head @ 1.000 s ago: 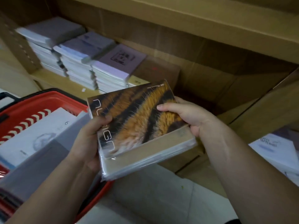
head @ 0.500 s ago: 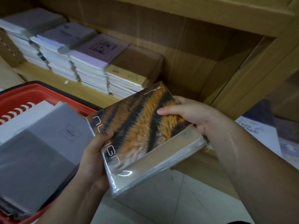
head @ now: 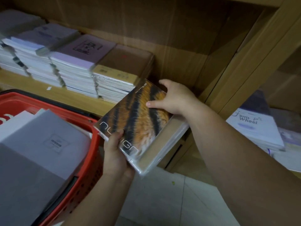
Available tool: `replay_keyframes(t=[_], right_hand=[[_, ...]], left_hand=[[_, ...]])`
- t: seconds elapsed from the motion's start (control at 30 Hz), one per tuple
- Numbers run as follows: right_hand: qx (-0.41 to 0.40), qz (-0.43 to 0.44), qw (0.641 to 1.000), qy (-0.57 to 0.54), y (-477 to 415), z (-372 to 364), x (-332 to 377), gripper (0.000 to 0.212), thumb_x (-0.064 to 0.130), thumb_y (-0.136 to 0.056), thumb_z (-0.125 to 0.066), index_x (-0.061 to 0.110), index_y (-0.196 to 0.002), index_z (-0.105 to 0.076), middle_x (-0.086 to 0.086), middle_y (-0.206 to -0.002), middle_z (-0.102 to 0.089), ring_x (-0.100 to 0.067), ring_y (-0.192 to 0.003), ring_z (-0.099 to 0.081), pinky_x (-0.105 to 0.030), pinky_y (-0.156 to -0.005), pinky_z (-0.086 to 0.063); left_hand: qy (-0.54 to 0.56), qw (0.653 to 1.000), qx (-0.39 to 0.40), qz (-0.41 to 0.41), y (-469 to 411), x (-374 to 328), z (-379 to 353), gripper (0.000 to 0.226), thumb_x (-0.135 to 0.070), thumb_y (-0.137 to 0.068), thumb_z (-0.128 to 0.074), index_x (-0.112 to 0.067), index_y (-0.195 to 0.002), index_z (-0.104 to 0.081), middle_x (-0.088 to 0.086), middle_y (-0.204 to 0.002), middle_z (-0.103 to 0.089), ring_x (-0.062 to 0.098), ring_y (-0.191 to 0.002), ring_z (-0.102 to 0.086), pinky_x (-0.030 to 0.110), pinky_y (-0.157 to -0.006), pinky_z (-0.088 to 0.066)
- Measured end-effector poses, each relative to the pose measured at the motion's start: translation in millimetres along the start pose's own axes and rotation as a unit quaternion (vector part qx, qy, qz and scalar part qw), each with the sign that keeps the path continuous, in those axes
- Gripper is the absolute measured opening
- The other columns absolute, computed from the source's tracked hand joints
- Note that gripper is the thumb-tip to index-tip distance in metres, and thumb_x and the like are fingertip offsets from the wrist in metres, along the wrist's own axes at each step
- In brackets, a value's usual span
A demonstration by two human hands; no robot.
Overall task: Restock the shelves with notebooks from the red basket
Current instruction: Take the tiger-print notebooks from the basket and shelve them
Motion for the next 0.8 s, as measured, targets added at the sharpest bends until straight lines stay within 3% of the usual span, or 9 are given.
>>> replay_keyframes(t=[0.1,0.17,0.27,0.37,0.47,0.57,0.67,0.73,0.8], right_hand=[[-0.149,0.081,0.978,0.123,29,-12,3,0.075,0.066,-0.091,-0.061,0.038,-0.157,-0.039,-0.006,-0.159,-0.041,-0.033,-0.146,-0.036,-0.055,-0.120,-0.032],[-0.123,0.120,0.980,0.105,46,-32,2,0.063,0.065,-0.097,-0.051,0.041,-0.155,-0.044,-0.002,-0.167,-0.033,-0.030,-0.156,-0.021,-0.057,-0.127,-0.015],[-0.044,0.102,0.992,0.057,39,-41,-14,0.059,0.063,-0.101,-0.048,0.047,-0.157,-0.037,0.008,-0.174,-0.017,-0.020,-0.162,-0.002,-0.051,-0.130,0.002],[-0.069,0.083,0.994,0.002,24,-26,-25,0.057,0.058,-0.100,-0.055,0.043,-0.154,-0.045,0.008,-0.173,-0.024,-0.019,-0.162,-0.005,-0.049,-0.130,-0.001],[-0.125,0.066,0.987,-0.071,32,-24,-24,0.053,0.053,-0.098,-0.063,0.035,-0.148,-0.057,0.003,-0.168,-0.036,-0.023,-0.161,-0.012,-0.053,-0.129,-0.011],[-0.087,0.082,0.991,-0.057,59,-38,-23,0.077,0.077,-0.082,-0.064,0.048,-0.151,-0.047,0.010,-0.173,-0.022,-0.020,-0.161,0.003,-0.062,-0.128,-0.002],[-0.025,0.096,0.995,0.004,73,-58,-31,0.104,0.076,-0.069,-0.078,0.060,-0.156,-0.024,0.019,-0.174,0.008,-0.021,-0.159,0.023,-0.063,-0.127,0.000],[-0.059,0.104,0.992,0.031,70,-59,-33,0.106,0.060,-0.073,-0.086,0.059,-0.158,-0.021,0.014,-0.175,0.007,-0.026,-0.159,0.021,-0.057,-0.130,-0.004],[-0.083,0.103,0.990,0.055,62,-58,-32,0.109,0.049,-0.074,-0.090,0.056,-0.159,-0.021,0.009,-0.176,0.003,-0.029,-0.160,0.015,-0.051,-0.129,-0.005]], left_hand=[[0.029,0.997,-0.061,-0.025,-7,7,-12,0.083,-0.031,-0.069,-0.082,-0.019,-0.145,-0.051,0.021,-0.134,-0.067,0.044,-0.117,-0.068,0.069,-0.098,-0.050],[0.043,0.993,-0.102,-0.032,-7,16,-26,0.083,-0.027,-0.074,-0.081,-0.024,-0.148,-0.044,0.019,-0.131,-0.068,0.040,-0.110,-0.071,0.068,-0.094,-0.053],[0.058,0.985,-0.155,-0.047,-13,28,-42,0.082,-0.023,-0.083,-0.079,-0.032,-0.151,-0.033,0.013,-0.132,-0.065,0.035,-0.106,-0.072,0.064,-0.092,-0.055],[0.018,0.991,-0.129,-0.022,-26,32,-56,0.092,-0.030,-0.082,-0.082,-0.038,-0.153,-0.025,0.011,-0.132,-0.061,0.034,-0.107,-0.070,0.063,-0.093,-0.055],[-0.065,0.993,-0.099,0.011,-31,26,-49,0.095,-0.045,-0.075,-0.087,-0.037,-0.151,-0.030,0.008,-0.130,-0.064,0.032,-0.107,-0.071,0.060,-0.093,-0.056],[-0.167,0.985,-0.021,0.045,-29,15,-33,0.106,-0.070,-0.057,-0.087,-0.034,-0.148,-0.045,0.009,-0.132,-0.068,0.035,-0.113,-0.070,0.059,-0.099,-0.053],[-0.180,0.983,0.008,0.022,-35,0,-17,0.089,-0.058,-0.074,-0.083,-0.041,-0.150,-0.041,0.007,-0.134,-0.068,0.036,-0.113,-0.071,0.057,-0.097,-0.055],[-0.197,0.980,0.021,0.010,-38,-7,-18,0.082,-0.049,-0.085,-0.078,-0.044,-0.154,-0.034,0.008,-0.136,-0.065,0.036,-0.110,-0.072,0.056,-0.094,-0.058],[-0.213,0.977,0.025,0.017,-40,-8,-23,0.082,-0.048,-0.085,-0.077,-0.033,-0.155,-0.037,0.011,-0.135,-0.064,0.034,-0.109,-0.072,0.049,-0.085,-0.062]])
Point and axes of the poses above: each hand's wrist, its own y-axis away from the middle knuckle, its own z-axis out of the back of the hand, x = y × z, the point moved 6 cm from there along -y, towards the middle knuckle
